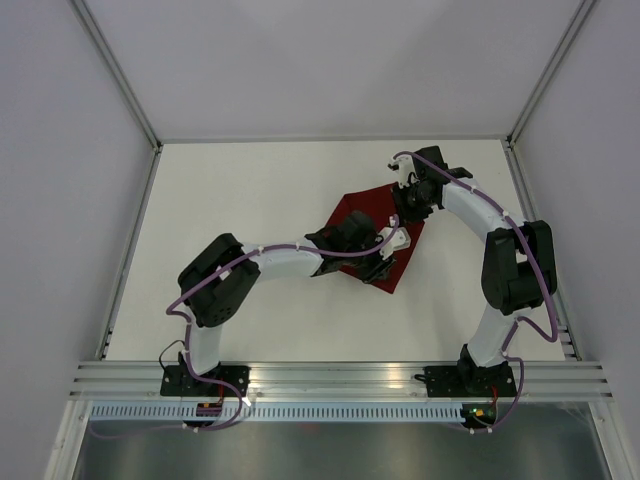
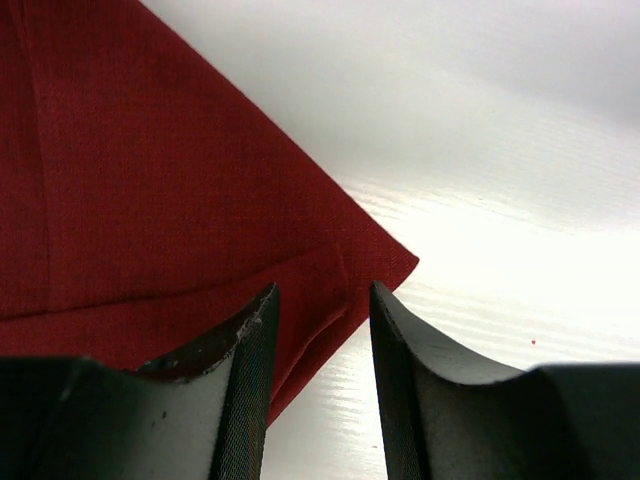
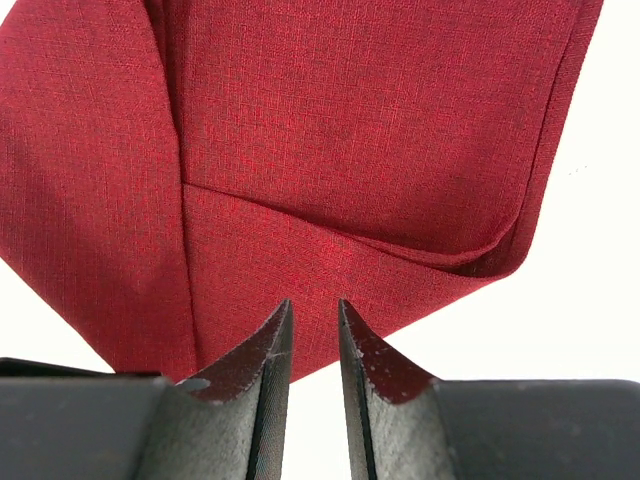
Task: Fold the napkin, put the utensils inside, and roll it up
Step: Fold the napkin
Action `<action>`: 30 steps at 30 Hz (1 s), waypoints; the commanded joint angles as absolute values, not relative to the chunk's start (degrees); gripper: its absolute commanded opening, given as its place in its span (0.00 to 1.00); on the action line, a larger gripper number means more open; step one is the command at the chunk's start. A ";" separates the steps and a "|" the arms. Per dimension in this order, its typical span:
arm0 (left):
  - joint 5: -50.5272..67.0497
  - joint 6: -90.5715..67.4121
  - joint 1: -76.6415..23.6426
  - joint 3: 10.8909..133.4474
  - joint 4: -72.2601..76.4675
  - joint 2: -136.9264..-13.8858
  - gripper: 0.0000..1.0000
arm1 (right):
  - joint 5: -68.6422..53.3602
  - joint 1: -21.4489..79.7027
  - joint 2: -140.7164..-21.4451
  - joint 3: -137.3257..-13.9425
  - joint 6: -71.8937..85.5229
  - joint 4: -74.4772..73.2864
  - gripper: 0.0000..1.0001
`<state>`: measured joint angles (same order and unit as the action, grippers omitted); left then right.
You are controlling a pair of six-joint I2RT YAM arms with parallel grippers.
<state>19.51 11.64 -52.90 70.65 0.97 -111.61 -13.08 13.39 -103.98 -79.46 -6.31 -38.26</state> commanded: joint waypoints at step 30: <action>23.04 1.06 -49.59 72.51 11.25 -102.40 0.49 | -8.18 9.06 -103.19 -78.85 -6.15 -39.64 0.30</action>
